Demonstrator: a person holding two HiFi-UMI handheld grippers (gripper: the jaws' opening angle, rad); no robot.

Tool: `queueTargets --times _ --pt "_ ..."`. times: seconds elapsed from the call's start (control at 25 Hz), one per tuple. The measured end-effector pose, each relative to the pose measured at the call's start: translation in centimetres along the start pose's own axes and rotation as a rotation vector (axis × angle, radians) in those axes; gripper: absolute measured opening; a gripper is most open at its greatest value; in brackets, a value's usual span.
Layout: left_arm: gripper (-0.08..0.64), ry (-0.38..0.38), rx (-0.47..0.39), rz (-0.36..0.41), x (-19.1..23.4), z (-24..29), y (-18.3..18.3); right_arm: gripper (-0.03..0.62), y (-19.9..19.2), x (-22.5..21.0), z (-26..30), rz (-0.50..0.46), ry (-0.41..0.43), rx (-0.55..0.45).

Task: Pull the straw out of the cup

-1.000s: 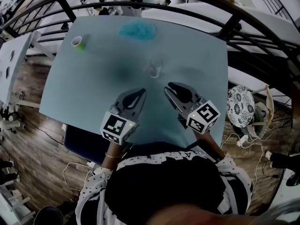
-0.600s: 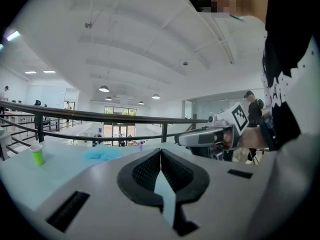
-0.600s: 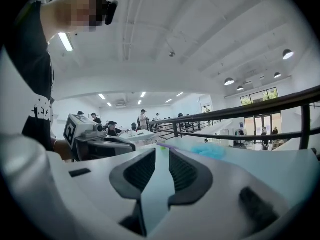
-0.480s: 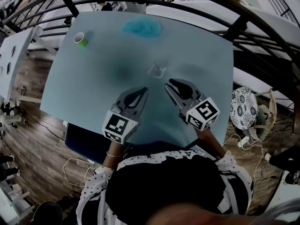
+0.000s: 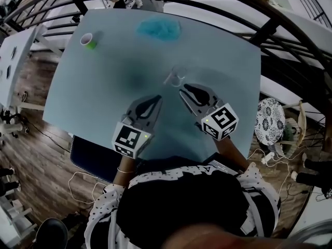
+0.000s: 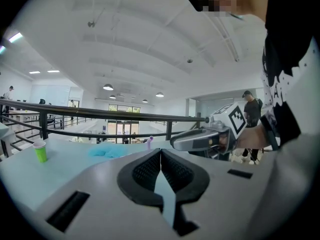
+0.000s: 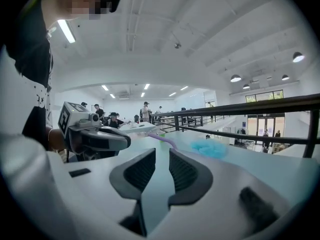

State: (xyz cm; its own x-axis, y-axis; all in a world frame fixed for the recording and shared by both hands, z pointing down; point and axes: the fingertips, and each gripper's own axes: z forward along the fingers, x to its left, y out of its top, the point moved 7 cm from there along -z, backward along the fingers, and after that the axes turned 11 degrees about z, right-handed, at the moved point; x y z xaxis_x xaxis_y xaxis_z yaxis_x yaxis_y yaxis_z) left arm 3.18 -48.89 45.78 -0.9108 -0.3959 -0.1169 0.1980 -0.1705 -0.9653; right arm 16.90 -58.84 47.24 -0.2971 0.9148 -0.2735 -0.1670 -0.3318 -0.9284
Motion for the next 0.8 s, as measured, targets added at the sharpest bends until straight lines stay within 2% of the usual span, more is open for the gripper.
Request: queueTargets --times 0.2,0.8 --pt "0.011 -0.008 0.011 -0.012 0.9 0.4 -0.4 0.071 -0.3 -1.0 1.4 -0.002 -0.018 0.042" --pt "0.011 -0.014 0.021 -0.039 2.9 0.4 -1.9 0.071 -0.3 -2.0 5.1 -0.056 -0.045 0.057"
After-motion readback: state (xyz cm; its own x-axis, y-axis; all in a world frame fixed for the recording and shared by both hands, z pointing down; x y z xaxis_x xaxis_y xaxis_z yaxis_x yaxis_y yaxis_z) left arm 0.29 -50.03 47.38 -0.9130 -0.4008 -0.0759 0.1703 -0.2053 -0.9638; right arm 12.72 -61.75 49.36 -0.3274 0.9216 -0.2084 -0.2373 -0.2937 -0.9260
